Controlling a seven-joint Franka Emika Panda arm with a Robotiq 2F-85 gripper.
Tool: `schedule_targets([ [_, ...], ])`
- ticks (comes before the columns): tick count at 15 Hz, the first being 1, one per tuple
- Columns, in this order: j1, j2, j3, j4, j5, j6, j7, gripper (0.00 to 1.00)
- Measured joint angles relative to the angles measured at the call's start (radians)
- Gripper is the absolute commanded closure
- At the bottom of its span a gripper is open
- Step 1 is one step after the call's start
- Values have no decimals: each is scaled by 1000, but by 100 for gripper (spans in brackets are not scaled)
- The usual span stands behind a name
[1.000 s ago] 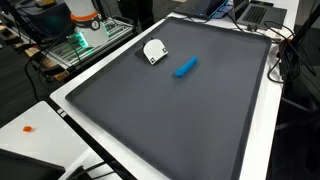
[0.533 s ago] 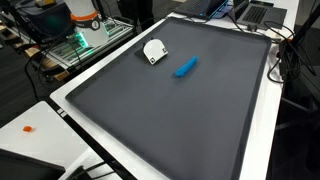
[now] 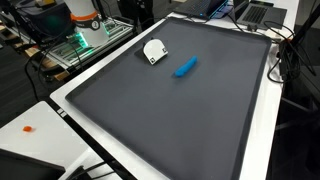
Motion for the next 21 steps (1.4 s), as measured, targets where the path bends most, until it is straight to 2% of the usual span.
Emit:
schedule_targets([
  [3,0,36,37,-46,15,116,161,0],
  [7,-2,74,55,-70,11,141,345,0],
  [12,-2,116,52,-83,11,145,415,0],
  [21,-3,212,29,-109,28,218,479,0],
])
